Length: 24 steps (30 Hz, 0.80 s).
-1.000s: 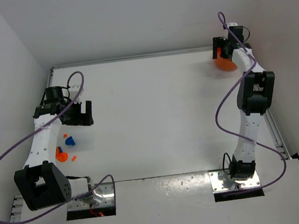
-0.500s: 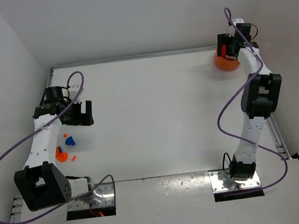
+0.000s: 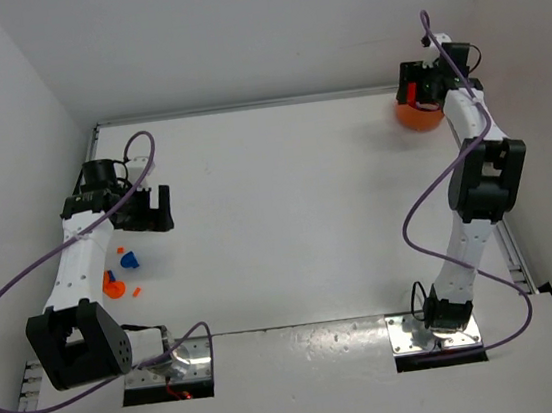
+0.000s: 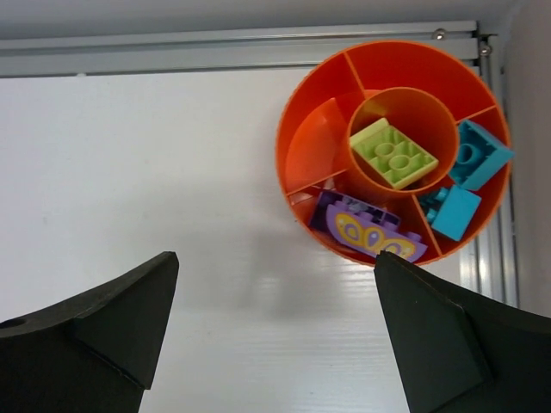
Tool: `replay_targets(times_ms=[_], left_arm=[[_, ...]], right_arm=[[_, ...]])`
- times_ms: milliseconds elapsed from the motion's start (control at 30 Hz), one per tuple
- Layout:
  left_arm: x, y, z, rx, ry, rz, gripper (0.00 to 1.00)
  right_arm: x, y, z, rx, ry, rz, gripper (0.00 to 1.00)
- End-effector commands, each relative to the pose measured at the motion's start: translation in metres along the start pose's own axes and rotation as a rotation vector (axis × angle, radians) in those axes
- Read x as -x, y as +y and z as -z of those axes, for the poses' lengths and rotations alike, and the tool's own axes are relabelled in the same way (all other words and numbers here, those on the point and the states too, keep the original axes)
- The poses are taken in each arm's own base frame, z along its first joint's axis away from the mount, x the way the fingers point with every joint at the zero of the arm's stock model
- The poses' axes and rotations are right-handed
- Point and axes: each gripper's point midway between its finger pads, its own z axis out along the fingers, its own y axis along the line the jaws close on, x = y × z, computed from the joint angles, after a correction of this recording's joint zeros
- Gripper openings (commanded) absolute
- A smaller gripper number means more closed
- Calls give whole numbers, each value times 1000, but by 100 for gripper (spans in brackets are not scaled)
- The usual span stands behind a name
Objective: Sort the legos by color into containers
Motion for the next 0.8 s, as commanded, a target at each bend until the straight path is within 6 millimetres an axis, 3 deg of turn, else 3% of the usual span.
replay_targets(times_ms=[0,100,267,333,367,633,700,767], left_arm=[[16,1,10,4,-71,0,100],[16,1,10,4,-71,0,100],[15,1,8,2,-62,3,100],[15,1,8,2,-62,3,100],[14,2,5,-1,-54,5,100],[17,1,5,-10,-56,14,100],[17,1,5,-10,-56,14,100],[14,0,3,-12,-47,17,100]], right_arm=[[22,16,2,68,-56,-55,96],[20,26,-10,103,-57,-76,98],[35,31,-22,112,-98,-84,100],[27,40,-33,117,-79,-78,100],[33,40,-32,117,-98,-74,100],[29,55,-52,103,-96,-56,100],[27,50,-59,80,-96,-48,100],[33,53,-58,75,-114,-32,100]])
